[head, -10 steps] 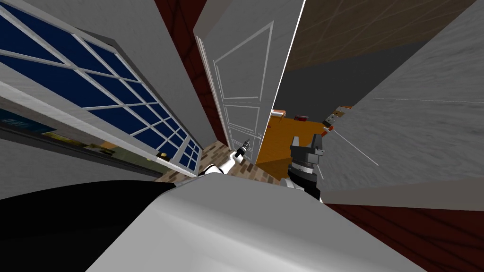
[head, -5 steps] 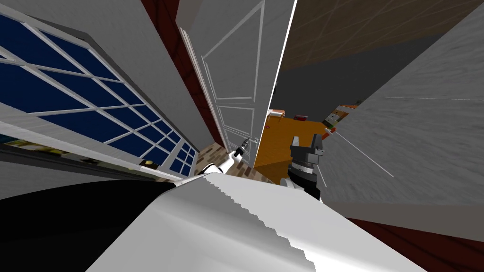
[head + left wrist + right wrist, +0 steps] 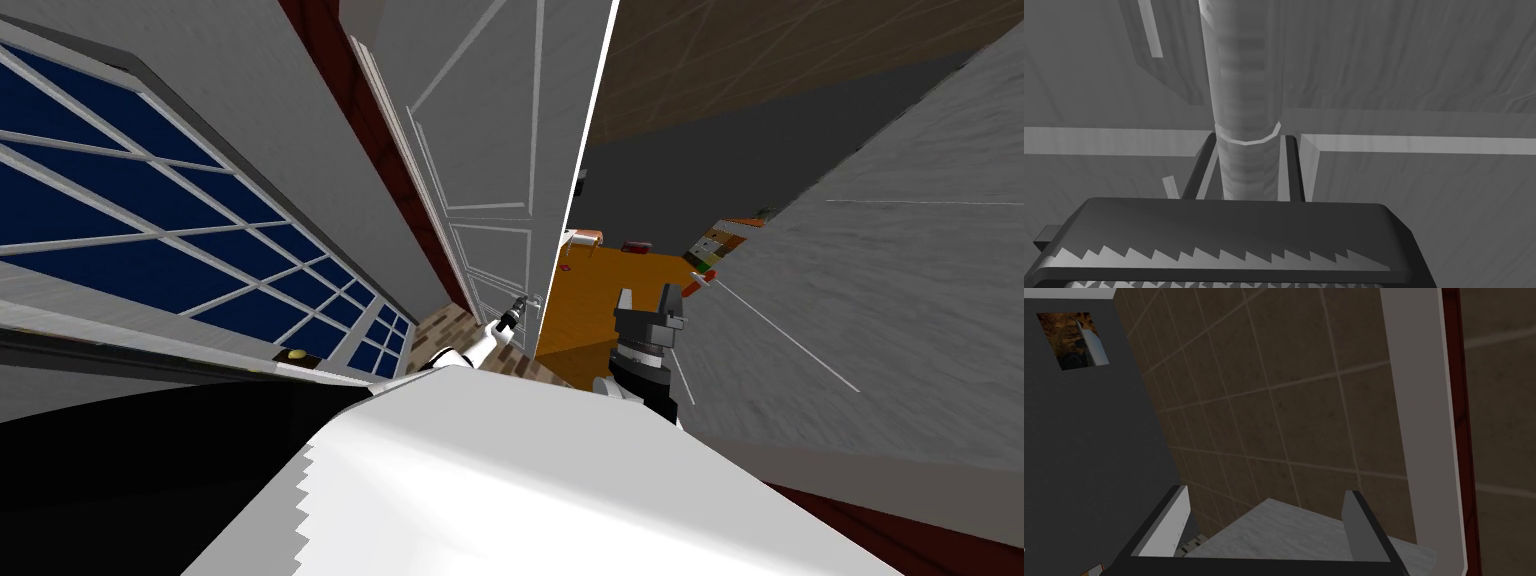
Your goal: Push the door open
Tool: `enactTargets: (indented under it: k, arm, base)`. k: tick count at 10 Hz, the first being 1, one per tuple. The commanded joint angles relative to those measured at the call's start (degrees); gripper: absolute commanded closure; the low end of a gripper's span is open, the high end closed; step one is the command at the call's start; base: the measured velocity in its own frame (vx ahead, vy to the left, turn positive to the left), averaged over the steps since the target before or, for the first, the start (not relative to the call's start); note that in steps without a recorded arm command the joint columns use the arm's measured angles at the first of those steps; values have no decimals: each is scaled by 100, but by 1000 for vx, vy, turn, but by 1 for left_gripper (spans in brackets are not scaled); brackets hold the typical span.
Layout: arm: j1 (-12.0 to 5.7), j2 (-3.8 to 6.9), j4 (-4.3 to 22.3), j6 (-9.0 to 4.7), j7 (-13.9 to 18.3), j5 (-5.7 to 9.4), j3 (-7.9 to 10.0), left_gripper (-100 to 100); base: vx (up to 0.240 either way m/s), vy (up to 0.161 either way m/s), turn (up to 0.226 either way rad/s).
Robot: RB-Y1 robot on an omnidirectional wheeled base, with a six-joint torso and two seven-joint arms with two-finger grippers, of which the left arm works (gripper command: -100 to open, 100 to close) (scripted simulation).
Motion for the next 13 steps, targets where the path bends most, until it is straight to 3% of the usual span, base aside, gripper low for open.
enactTargets:
  k: [1,4,5,13]
  arm:
    - [24,2,15,2,-4,-4,-9,100]
    - [24,2,15,2,-4,-4,-9,100]
    - [-5,58,11,2,-32,19,79,100]
    - [3,234,54,3,-162,100,417,100]
  base:
    - [-11,12,-18]
    - [0,0,0]
    - [88,-91,22]
    - [131,-127,43]
